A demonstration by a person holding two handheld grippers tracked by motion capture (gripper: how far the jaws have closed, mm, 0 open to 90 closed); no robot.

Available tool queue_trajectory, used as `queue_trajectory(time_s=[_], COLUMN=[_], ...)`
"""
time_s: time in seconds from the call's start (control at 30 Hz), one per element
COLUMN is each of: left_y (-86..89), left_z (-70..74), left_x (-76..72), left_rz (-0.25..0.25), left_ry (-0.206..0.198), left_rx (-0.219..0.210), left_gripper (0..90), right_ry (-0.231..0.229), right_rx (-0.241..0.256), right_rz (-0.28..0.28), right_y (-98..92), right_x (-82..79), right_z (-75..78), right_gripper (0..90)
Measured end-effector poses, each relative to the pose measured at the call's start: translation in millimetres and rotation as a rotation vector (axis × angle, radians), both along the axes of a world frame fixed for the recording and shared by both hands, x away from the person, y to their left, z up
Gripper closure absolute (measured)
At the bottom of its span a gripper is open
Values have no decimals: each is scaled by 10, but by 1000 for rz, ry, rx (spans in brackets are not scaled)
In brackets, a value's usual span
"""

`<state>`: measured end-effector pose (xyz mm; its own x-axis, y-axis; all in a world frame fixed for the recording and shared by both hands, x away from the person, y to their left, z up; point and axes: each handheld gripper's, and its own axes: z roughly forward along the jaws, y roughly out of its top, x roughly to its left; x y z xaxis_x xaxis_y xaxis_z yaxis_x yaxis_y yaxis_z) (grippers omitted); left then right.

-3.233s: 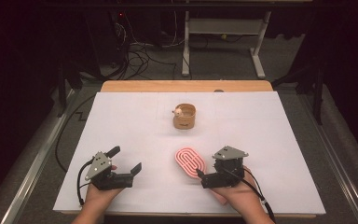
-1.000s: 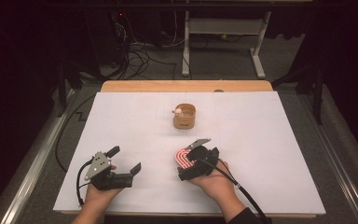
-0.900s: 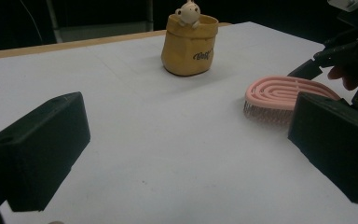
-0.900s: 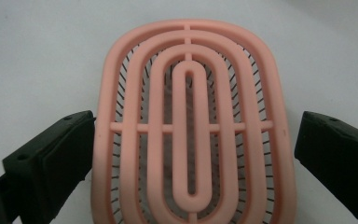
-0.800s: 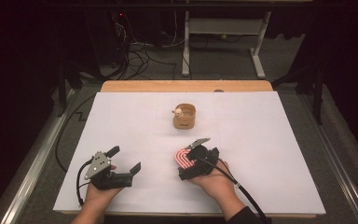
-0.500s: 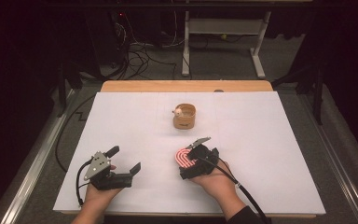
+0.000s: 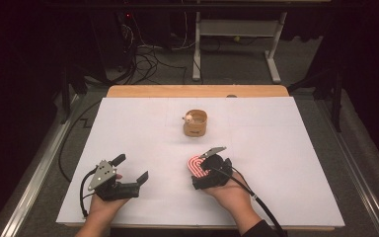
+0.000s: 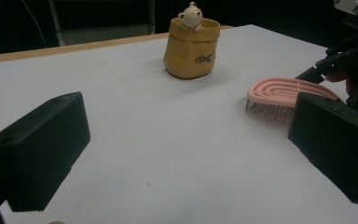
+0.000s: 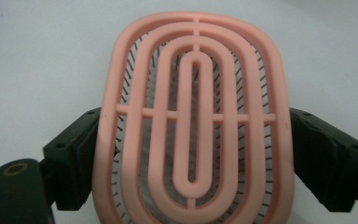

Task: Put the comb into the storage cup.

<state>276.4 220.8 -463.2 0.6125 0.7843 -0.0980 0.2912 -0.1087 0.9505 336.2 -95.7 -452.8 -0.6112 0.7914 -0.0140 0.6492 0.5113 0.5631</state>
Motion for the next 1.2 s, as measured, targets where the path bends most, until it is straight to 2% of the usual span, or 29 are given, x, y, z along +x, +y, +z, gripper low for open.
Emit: queue_trajectory(time_s=[0.23, 0.33, 0.53, 0.63, 0.97, 1.2], left_y=[11, 11, 19, 19, 30, 37], left_z=[-2, -2, 1, 0, -2, 7], left_x=[1, 2, 1, 1, 1, -7], left_rz=[3, 4, 4, 3, 8, 7], left_ry=[0, 0, -1, -2, 2, -3], left_rx=[-6, -7, -6, -6, -13, -8], left_gripper=[0, 0, 0, 0, 0, 0], right_ry=[3, 25, 20, 13, 43, 42], right_rx=[7, 12, 9, -1, -29, -31], right_rz=[-11, -28, -43, -40, -31, -30], right_y=[-8, -4, -10, -11, 17, 8], right_x=[4, 12, 37, 46, 55, 45], right_z=[-12, -1, 18, 17, -3, 1], right_gripper=[174, 173, 163, 160, 151, 162])
